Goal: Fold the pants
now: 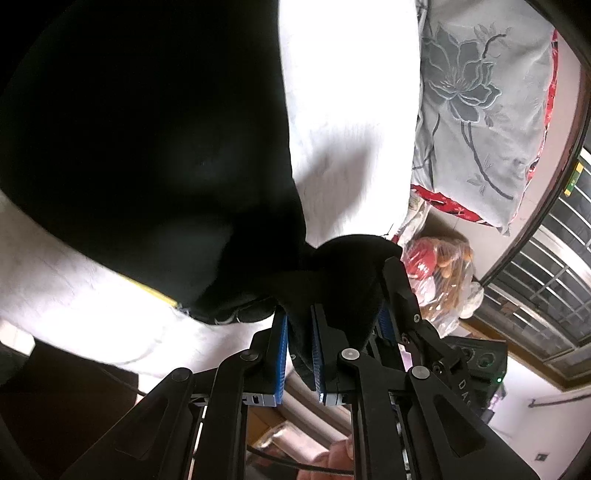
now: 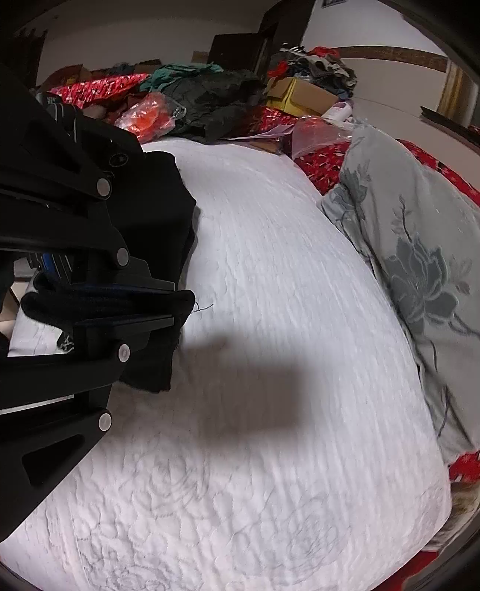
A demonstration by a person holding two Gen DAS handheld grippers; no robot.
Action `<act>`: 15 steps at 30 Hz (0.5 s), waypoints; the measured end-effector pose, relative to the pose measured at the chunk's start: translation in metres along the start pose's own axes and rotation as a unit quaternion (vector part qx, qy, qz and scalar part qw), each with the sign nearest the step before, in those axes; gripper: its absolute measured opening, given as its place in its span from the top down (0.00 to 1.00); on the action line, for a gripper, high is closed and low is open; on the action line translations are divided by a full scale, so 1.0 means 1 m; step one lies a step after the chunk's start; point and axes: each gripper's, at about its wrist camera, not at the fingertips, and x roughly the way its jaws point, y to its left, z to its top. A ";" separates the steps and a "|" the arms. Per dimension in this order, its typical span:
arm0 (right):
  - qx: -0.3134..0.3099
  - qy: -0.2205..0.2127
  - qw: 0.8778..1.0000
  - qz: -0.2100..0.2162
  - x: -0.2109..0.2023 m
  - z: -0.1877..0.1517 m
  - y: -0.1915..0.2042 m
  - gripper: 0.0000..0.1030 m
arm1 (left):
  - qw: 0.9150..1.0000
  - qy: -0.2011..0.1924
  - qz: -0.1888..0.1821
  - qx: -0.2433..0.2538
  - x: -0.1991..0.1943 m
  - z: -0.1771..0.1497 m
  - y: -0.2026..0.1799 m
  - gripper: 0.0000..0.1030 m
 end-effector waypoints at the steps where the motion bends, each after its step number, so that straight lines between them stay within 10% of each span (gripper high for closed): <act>1: 0.001 0.000 1.000 -0.008 0.000 0.000 0.000 0.90 | 1.000 0.000 0.002 0.002 0.001 0.000 0.000 0.90; 6: 0.040 -0.011 0.999 -0.020 -0.014 -0.003 -0.031 0.79 | 1.000 0.001 0.021 0.002 0.026 0.001 -0.001 0.90; 8: 0.060 -0.028 0.998 -0.009 -0.026 -0.007 -0.053 0.45 | 1.000 0.010 0.021 -0.009 0.033 0.001 0.002 0.90; 10: 0.080 -0.047 0.996 -0.009 -0.035 -0.011 -0.073 0.36 | 1.000 0.010 0.024 -0.010 0.036 0.001 0.001 0.90; 15: 0.118 -0.046 0.992 0.002 -0.030 -0.013 -0.101 0.36 | 1.000 0.007 0.026 -0.003 0.046 0.000 -0.009 0.90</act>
